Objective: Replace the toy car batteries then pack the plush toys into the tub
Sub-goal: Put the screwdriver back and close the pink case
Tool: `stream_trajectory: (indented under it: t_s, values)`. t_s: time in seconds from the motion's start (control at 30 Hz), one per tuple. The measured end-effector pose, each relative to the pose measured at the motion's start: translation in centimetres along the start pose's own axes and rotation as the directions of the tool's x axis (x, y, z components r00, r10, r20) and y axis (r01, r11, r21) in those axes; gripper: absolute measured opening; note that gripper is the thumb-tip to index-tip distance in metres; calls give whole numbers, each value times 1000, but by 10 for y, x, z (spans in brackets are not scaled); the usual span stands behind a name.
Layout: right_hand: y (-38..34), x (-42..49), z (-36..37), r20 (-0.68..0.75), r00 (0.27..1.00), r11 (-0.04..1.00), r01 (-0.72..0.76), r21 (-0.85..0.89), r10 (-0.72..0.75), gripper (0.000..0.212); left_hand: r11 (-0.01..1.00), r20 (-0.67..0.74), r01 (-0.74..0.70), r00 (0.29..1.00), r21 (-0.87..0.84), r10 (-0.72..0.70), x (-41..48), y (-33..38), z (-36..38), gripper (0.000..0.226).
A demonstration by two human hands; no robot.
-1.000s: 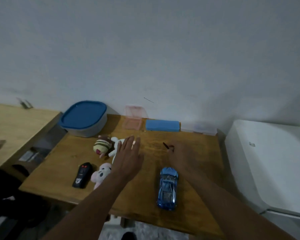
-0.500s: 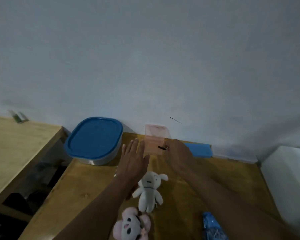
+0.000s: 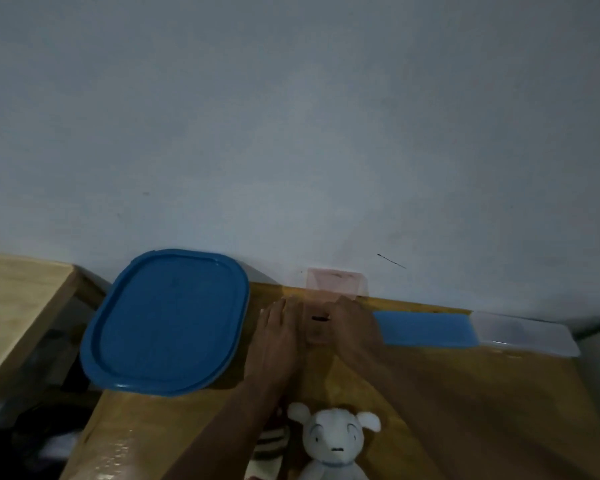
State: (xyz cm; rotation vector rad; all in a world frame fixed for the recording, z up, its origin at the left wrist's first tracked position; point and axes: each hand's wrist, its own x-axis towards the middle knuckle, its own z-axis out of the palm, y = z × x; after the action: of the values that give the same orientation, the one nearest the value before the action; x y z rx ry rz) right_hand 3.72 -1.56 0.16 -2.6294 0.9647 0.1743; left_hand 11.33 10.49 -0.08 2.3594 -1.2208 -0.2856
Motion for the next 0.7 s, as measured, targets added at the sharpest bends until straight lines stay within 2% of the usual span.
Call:
stream_trajectory:
  t_s: [0.1,0.2,0.37,0.43,0.5,0.57,0.63,0.7]
  values:
    - [1,10,9,-35,999,995,5,-103,-9,22,995,-5,66,998,-80,-67,8,-3,4,49]
    - [1,16,18,-19,999,994,29,-109,-31,18,991,-13,58,998,-120,-60,11,-2,6,62]
    - [5,16,17,-3,997,994,76,-74,-76,25,983,4,97,995,-155,-97,19,-1,9,39]
    - [8,11,10,-85,996,1000,29,10,-28,23,975,-6,122,992,-187,-126,22,3,10,42]
    - [15,5,3,-191,974,981,-84,176,118,18,950,-17,195,978,-244,-206,30,4,13,42]
    - [22,3,-5,-242,926,915,-195,353,290,22,915,1,257,963,-310,-270,40,7,16,41]
    - [26,6,-9,-214,889,829,-258,497,405,32,878,42,302,950,-371,-309,47,12,15,45]
    - [27,11,-9,-143,900,763,-255,594,412,41,845,74,321,944,-428,-322,51,18,12,47]
